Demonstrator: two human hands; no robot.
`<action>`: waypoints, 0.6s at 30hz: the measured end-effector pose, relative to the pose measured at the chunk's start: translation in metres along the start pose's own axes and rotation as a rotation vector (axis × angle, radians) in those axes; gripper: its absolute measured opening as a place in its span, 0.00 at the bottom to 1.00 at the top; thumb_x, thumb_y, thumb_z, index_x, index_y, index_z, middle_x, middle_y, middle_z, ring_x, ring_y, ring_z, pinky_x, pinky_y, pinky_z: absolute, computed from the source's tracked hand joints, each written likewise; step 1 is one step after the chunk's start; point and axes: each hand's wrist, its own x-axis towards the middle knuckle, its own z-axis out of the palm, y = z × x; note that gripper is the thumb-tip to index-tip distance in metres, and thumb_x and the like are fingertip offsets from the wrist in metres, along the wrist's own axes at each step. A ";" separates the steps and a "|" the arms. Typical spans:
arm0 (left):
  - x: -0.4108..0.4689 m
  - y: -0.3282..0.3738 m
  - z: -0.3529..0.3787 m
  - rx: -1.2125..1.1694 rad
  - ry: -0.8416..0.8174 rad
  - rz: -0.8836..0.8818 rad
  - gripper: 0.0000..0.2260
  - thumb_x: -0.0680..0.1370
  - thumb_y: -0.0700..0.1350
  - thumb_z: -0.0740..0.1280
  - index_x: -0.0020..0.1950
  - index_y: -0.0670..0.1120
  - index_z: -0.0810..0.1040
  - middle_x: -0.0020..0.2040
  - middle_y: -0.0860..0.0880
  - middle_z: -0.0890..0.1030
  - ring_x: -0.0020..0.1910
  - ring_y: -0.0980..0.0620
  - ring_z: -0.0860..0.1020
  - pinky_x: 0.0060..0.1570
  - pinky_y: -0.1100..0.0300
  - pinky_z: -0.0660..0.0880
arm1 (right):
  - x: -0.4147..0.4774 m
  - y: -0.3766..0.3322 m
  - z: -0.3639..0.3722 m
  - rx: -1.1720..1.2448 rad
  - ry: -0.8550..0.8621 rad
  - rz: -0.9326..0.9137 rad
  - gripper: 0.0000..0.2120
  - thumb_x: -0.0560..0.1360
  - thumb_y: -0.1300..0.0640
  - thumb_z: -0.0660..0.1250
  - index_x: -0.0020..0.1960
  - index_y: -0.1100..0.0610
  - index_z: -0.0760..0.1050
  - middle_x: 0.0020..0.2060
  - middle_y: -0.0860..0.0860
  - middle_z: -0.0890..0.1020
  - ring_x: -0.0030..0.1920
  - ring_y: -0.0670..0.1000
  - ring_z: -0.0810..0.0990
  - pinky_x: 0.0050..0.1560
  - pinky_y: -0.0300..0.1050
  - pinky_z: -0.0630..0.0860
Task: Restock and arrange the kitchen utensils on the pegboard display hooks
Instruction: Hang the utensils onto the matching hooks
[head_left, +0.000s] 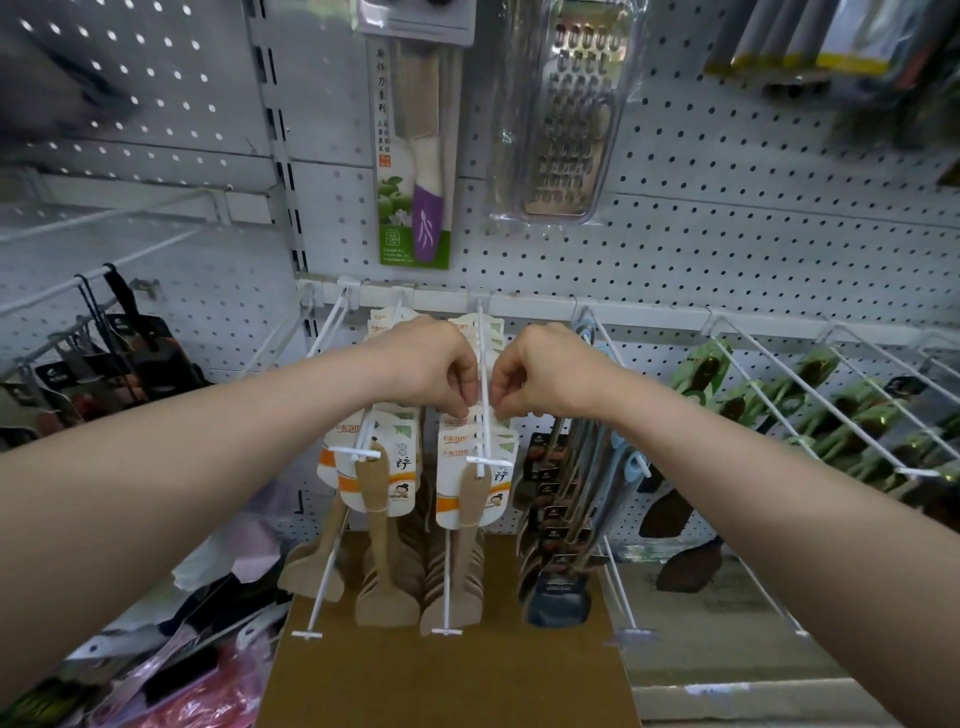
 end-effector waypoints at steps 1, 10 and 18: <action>-0.001 0.001 -0.001 0.006 0.006 0.005 0.07 0.68 0.49 0.78 0.38 0.57 0.80 0.36 0.60 0.80 0.38 0.64 0.76 0.44 0.63 0.73 | -0.002 -0.001 0.000 -0.009 0.003 0.001 0.04 0.66 0.56 0.78 0.40 0.51 0.85 0.33 0.45 0.84 0.33 0.40 0.76 0.47 0.42 0.78; -0.011 0.010 0.005 0.035 0.054 -0.004 0.07 0.69 0.46 0.76 0.39 0.55 0.79 0.36 0.59 0.79 0.37 0.62 0.76 0.41 0.63 0.73 | -0.015 -0.006 0.007 0.029 0.050 -0.001 0.05 0.69 0.62 0.75 0.41 0.54 0.84 0.32 0.46 0.83 0.29 0.41 0.78 0.40 0.41 0.82; -0.032 0.017 0.016 0.105 0.134 0.036 0.08 0.71 0.46 0.74 0.38 0.58 0.78 0.36 0.61 0.77 0.41 0.58 0.75 0.43 0.61 0.71 | -0.038 -0.003 0.028 0.044 0.146 -0.076 0.09 0.72 0.58 0.73 0.39 0.45 0.78 0.36 0.45 0.83 0.39 0.47 0.82 0.43 0.38 0.78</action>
